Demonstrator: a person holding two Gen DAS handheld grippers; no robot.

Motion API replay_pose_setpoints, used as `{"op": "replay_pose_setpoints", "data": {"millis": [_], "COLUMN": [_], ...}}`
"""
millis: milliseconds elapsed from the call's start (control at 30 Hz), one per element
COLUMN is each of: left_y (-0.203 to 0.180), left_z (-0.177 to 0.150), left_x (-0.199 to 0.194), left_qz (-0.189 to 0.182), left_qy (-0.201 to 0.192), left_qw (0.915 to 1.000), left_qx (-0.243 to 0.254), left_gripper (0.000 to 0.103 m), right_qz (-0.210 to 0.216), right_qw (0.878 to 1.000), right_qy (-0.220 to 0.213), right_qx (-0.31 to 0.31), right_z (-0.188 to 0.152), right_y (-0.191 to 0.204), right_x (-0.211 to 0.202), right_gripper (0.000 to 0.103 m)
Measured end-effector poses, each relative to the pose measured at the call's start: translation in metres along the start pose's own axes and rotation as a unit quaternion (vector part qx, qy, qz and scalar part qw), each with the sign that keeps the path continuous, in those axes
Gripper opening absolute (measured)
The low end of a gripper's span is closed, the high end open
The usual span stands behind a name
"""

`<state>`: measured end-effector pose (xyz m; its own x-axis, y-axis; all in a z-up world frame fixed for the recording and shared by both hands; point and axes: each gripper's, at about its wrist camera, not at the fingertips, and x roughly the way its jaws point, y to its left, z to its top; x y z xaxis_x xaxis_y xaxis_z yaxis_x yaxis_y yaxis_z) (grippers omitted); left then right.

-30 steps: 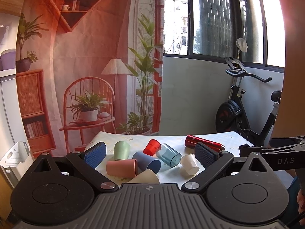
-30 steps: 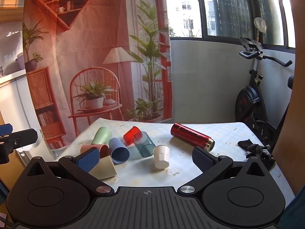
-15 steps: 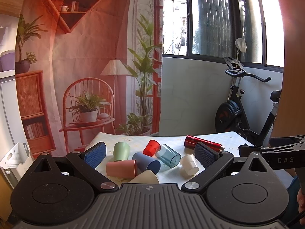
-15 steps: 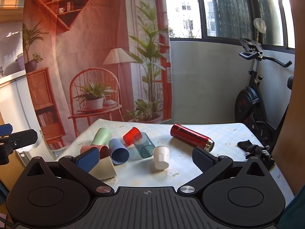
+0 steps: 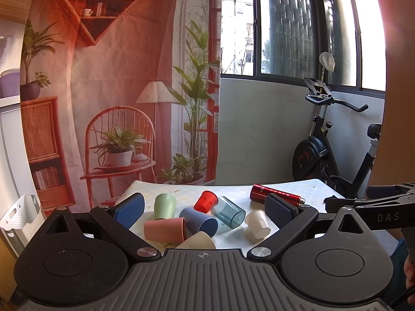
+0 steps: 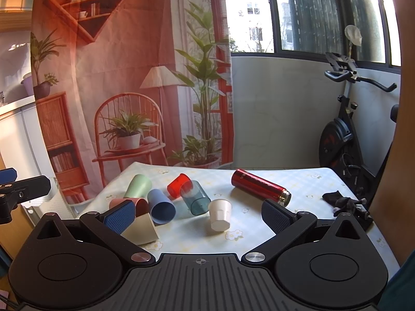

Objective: Flip cup upright

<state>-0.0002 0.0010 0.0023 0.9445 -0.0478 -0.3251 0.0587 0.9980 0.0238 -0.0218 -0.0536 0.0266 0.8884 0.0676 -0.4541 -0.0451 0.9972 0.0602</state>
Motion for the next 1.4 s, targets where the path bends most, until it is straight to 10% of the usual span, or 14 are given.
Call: {"op": "replay_pose_setpoints", "data": {"millis": [767,1400], "left_y": [0.007,0.109], "left_z": [0.004,0.013], "left_x": [0.010,0.177], "left_qz": [-0.005,0.025], "left_qy": [0.020,0.094], "left_qw": [0.9998,0.9936], "left_qx": [0.007,-0.057], "left_gripper": [0.100,0.096], "right_qz": [0.000,0.030], "right_qw": [1.000,0.999], "right_qy": [0.001,0.007], "right_qx": [0.005,0.038], "right_z": [0.008,0.038], "right_y": [-0.011,-0.044], "right_x": [0.012,0.173], "right_gripper": [0.103,0.103]}}
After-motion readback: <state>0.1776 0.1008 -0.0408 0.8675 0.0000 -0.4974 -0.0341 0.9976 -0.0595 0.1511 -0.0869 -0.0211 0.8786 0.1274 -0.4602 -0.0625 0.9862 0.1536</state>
